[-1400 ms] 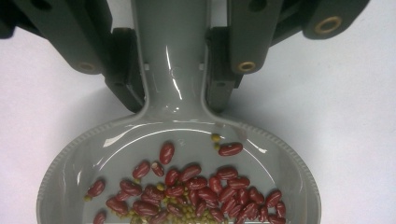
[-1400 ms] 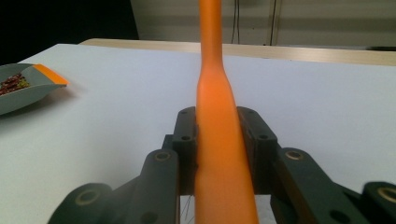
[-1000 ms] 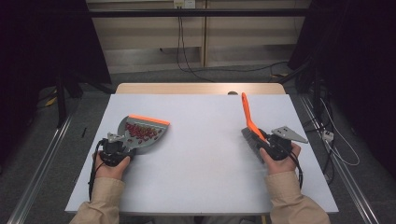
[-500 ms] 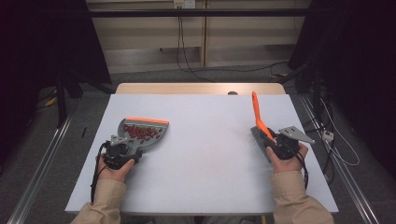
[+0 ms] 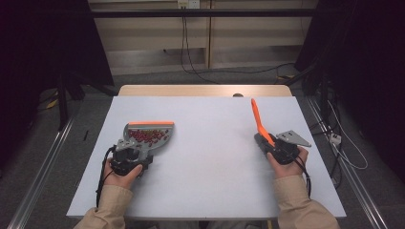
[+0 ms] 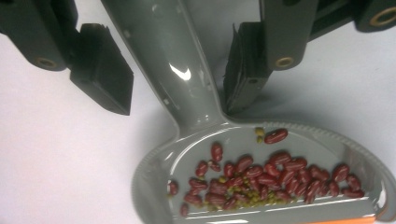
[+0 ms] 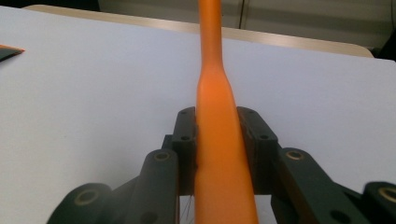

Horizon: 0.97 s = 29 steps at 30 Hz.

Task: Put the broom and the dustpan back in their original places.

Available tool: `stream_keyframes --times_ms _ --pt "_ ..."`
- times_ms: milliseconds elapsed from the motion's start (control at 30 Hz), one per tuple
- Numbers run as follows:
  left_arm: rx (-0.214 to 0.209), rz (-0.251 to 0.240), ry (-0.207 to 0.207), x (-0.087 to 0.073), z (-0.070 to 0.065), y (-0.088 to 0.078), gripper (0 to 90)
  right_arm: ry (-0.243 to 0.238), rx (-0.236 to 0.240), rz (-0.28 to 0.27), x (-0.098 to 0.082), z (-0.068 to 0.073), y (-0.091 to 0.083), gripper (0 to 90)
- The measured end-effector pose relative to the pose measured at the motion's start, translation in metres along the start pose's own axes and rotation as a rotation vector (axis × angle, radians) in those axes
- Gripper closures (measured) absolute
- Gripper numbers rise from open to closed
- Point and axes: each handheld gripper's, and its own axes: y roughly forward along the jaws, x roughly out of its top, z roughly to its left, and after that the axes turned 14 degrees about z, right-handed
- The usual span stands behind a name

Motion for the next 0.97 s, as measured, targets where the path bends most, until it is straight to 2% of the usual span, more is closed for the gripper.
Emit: stream_keyframes --times_ms 33,100,167,267,333,400,600,700,767,967 --pt "-0.01 -0.019 -0.003 0.0 -0.002 0.001 40.3 0.0 0.008 -0.001 0.0 0.002 0.001 69.8" --pt "-0.029 -0.016 0.001 -0.001 -0.004 -0.001 37.6 0.019 0.044 -0.005 0.0 0.005 0.002 67.0" --pt "-0.042 -0.022 0.009 -0.002 -0.007 -0.002 32.5 0.038 0.115 -0.033 0.0 0.009 0.001 60.8" --pt "-0.061 -0.05 0.031 -0.004 -0.009 -0.005 23.3 0.038 0.192 -0.041 -0.001 0.015 -0.002 53.5" --pt "-0.087 -0.085 0.052 -0.005 -0.009 -0.007 19.7 0.027 0.207 -0.047 -0.003 0.017 -0.006 48.3" --pt "-0.089 -0.114 0.061 -0.006 -0.008 -0.008 13.9 0.035 0.237 -0.05 -0.004 0.016 -0.009 40.7" --pt "-0.119 -0.192 0.094 -0.009 -0.003 -0.015 8.5 0.005 0.277 -0.042 -0.014 0.016 -0.017 29.0" --pt "-0.144 -0.223 0.114 -0.012 -0.001 -0.018 6.9 -0.004 0.293 -0.043 -0.02 0.018 -0.02 27.4" --pt "-0.147 -0.229 0.133 -0.013 0.0 -0.019 6.8 -0.017 0.306 -0.04 -0.024 0.019 -0.022 27.3" --pt "-0.151 -0.238 0.159 -0.013 0.0 -0.019 6.8 -0.049 0.318 -0.044 -0.027 0.021 -0.024 24.9"
